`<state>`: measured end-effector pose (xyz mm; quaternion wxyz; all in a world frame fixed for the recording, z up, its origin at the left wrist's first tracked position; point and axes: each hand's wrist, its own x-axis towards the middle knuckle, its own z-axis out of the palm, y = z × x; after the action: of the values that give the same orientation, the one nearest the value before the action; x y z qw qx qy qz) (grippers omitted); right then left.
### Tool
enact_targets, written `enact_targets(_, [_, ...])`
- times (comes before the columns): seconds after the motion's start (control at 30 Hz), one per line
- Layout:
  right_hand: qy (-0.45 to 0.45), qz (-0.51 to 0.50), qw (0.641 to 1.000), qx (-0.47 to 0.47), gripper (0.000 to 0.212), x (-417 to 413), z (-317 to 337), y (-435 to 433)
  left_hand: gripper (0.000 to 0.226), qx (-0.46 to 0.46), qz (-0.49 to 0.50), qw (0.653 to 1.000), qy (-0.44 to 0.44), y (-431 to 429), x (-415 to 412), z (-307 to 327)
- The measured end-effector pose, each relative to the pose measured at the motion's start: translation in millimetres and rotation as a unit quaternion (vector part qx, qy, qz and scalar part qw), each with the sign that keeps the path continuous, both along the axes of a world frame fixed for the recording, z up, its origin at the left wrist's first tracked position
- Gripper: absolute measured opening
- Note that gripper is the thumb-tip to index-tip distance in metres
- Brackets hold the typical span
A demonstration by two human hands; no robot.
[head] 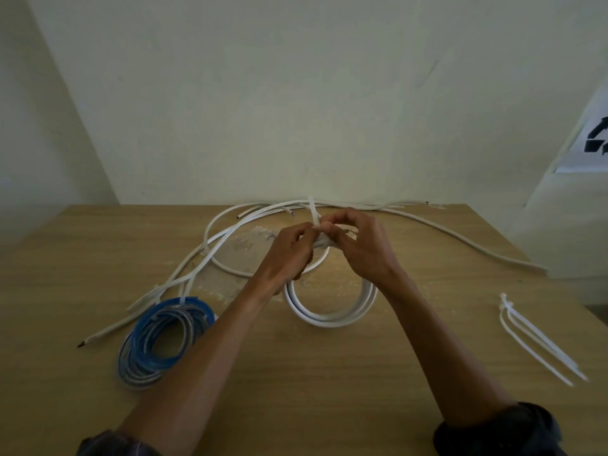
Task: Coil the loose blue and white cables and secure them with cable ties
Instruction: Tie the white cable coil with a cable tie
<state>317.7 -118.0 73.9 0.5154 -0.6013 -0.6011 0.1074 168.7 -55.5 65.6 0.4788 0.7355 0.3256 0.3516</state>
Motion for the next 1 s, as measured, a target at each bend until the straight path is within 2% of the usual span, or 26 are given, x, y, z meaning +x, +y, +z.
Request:
enact_targets(0.23, [0.078, 0.049, 0.995, 0.048, 0.006, -3.3, -2.2, 2.1, 0.044, 0.003, -0.021, 0.999, 0.040, 3.0, -4.4, 2.8])
enact_targets(0.33, [0.086, 0.028, 0.993, 0.075, 0.008, -5.6, -6.7, 1.9, 0.034, -0.019, -0.021, 1.000, 0.001, 2.5, -4.5, 0.5])
enact_targets(0.47, [0.092, -0.002, 0.990, 0.103, 0.006, -14.4, -10.4, 3.6, 0.034, -0.028, -0.016, 0.999, -0.022, 2.7, -4.9, -4.6])
enact_targets(0.57, [0.099, -0.029, 0.988, 0.119, 0.004, -19.0, -12.7, 5.8, 0.028, -0.001, -0.007, 0.999, -0.038, 1.3, -5.0, -6.2])
enact_targets(0.77, [0.139, -0.026, 0.987, 0.074, 0.011, -11.7, -16.4, 10.1, 0.034, 0.099, 0.027, 0.991, -0.092, 2.6, -2.0, -19.4])
enact_targets(0.87, [0.140, -0.011, 0.988, 0.062, 0.013, -10.6, -17.8, 9.4, 0.029, 0.083, 0.072, 0.986, -0.123, 1.7, 0.8, -24.0])
enact_targets(1.0, [0.134, -0.008, 0.989, 0.068, 0.015, -8.7, -16.3, 4.5, 0.025, 0.067, 0.081, 0.982, -0.156, -2.9, 3.4, -21.9])
